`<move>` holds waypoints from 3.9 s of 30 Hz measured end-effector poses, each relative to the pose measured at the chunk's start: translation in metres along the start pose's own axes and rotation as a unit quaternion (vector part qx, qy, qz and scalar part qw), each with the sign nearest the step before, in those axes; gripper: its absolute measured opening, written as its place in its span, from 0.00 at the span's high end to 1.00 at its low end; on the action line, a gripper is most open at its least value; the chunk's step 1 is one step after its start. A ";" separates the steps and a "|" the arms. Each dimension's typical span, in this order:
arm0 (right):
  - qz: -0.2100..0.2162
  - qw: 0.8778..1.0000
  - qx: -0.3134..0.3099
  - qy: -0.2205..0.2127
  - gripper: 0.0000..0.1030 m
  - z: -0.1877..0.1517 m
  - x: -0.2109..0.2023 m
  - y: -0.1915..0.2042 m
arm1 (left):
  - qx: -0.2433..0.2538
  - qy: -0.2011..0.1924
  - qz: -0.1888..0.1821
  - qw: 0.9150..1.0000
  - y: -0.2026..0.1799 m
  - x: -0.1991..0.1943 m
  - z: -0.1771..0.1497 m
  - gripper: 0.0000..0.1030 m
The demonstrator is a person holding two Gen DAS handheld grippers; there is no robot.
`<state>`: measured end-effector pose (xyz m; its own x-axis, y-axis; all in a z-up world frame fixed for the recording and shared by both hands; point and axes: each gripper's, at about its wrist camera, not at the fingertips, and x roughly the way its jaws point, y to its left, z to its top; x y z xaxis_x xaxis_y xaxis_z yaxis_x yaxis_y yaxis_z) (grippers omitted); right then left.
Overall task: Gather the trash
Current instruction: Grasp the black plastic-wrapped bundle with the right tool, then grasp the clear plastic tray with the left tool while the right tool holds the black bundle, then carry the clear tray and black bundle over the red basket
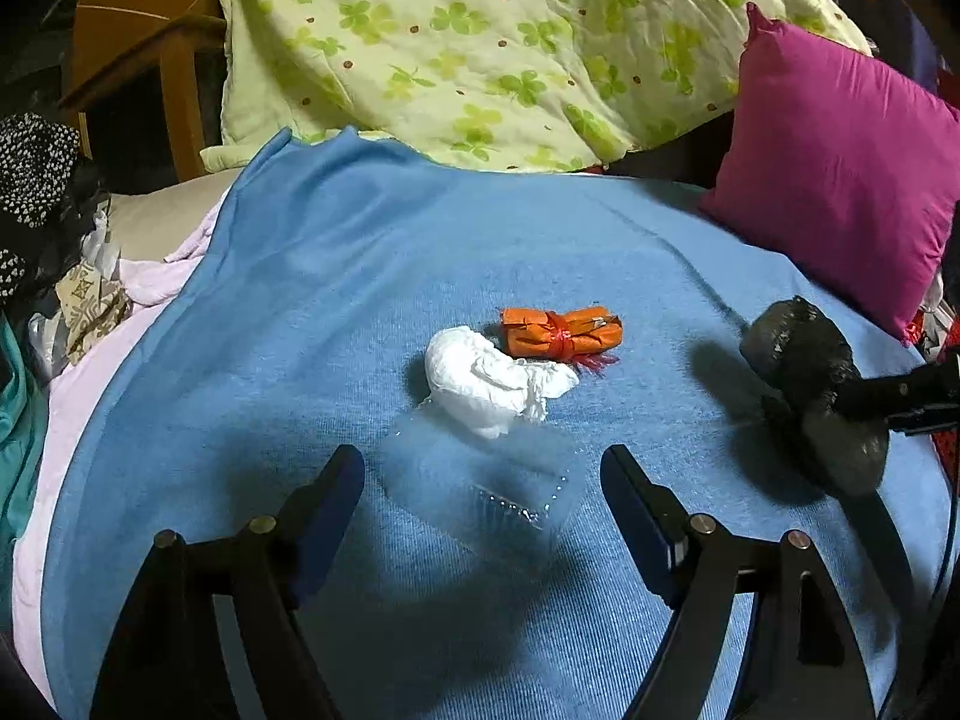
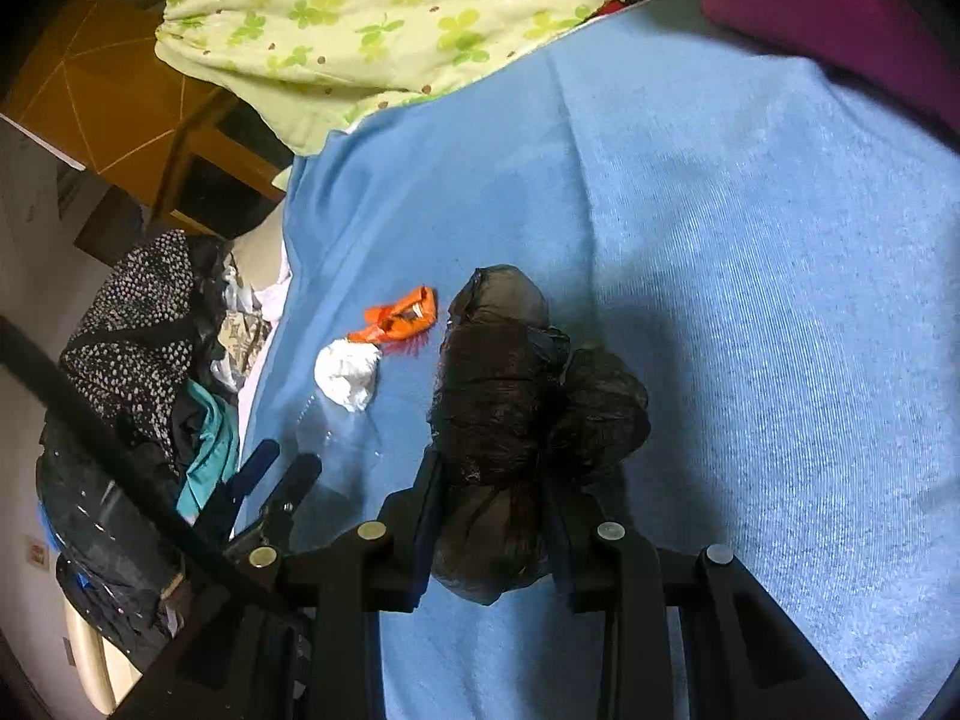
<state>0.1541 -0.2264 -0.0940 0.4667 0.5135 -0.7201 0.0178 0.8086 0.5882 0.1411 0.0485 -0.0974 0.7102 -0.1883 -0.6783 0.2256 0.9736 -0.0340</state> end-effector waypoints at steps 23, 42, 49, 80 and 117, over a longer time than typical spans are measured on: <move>-0.032 0.999 -0.006 0.027 0.68 -0.008 0.017 -0.003 | -0.025 0.048 0.006 0.999 0.011 0.009 -0.007 0.21; -0.048 0.998 -0.018 0.029 0.68 -0.009 0.022 0.001 | -0.096 -0.019 0.106 0.989 0.052 -0.048 -0.012 0.21; -0.051 0.998 -0.021 0.033 0.67 -0.010 0.027 0.003 | -0.092 -0.002 0.032 0.995 0.025 -0.033 -0.010 0.21; -0.123 0.970 -0.196 -0.072 0.68 -0.044 0.014 0.060 | -0.101 0.029 0.061 0.993 0.027 -0.025 -0.017 0.55; -0.164 0.937 -0.214 -0.222 0.68 -0.112 -0.148 0.081 | -0.005 -0.108 0.034 0.994 -0.065 -0.134 -0.081 0.55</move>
<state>-0.0130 -0.2048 0.0189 0.8220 0.1240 -0.5558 -0.0877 0.9919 0.0916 -0.0226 0.0211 -0.0633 0.8500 -0.1440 -0.5067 0.1666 0.9860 -0.0007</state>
